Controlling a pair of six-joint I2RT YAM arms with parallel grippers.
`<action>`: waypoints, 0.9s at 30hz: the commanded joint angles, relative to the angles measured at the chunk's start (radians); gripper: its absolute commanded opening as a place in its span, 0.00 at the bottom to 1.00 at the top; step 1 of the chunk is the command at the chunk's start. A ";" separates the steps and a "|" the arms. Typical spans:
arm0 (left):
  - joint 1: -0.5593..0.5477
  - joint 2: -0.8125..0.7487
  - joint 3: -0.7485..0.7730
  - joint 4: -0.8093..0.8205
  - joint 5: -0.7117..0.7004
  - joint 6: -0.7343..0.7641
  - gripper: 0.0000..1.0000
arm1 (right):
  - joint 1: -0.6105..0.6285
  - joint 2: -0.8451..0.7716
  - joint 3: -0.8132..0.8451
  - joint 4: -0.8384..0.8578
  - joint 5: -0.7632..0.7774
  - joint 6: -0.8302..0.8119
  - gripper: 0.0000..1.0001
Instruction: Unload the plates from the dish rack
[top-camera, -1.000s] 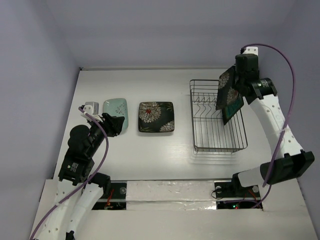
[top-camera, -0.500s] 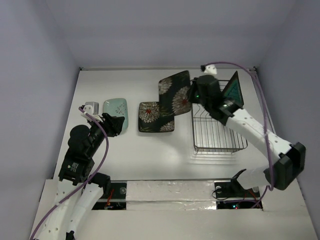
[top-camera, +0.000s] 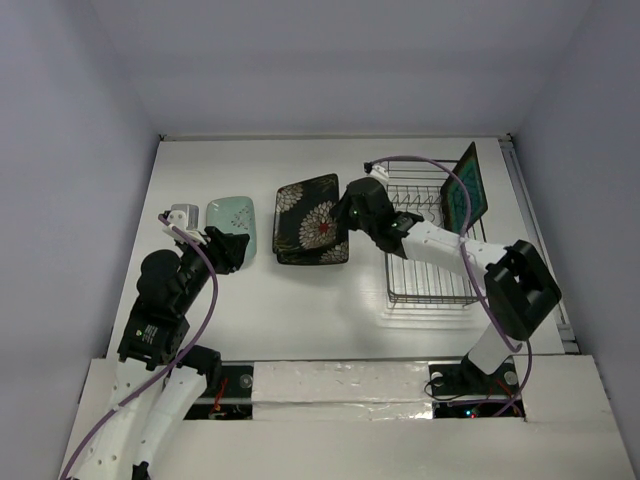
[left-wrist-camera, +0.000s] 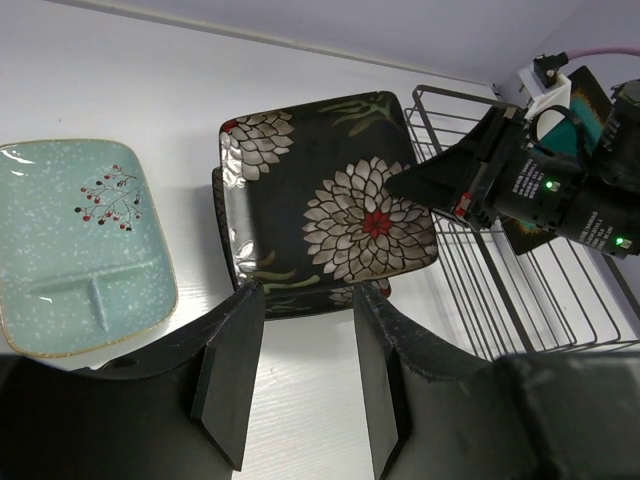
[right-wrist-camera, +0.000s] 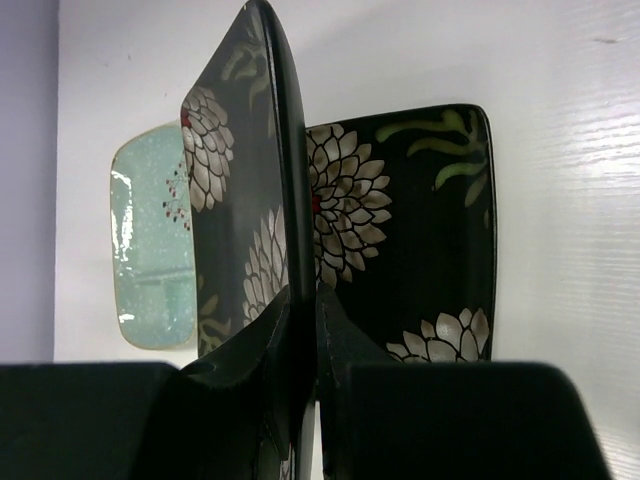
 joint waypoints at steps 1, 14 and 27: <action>0.004 -0.003 -0.001 0.057 0.019 0.006 0.38 | -0.004 -0.023 0.019 0.284 -0.026 0.105 0.00; 0.004 -0.005 -0.001 0.059 0.020 0.006 0.38 | -0.038 -0.005 -0.084 0.327 -0.084 0.146 0.00; 0.004 -0.006 -0.003 0.060 0.022 0.004 0.38 | -0.114 0.043 -0.171 0.379 -0.256 0.157 0.15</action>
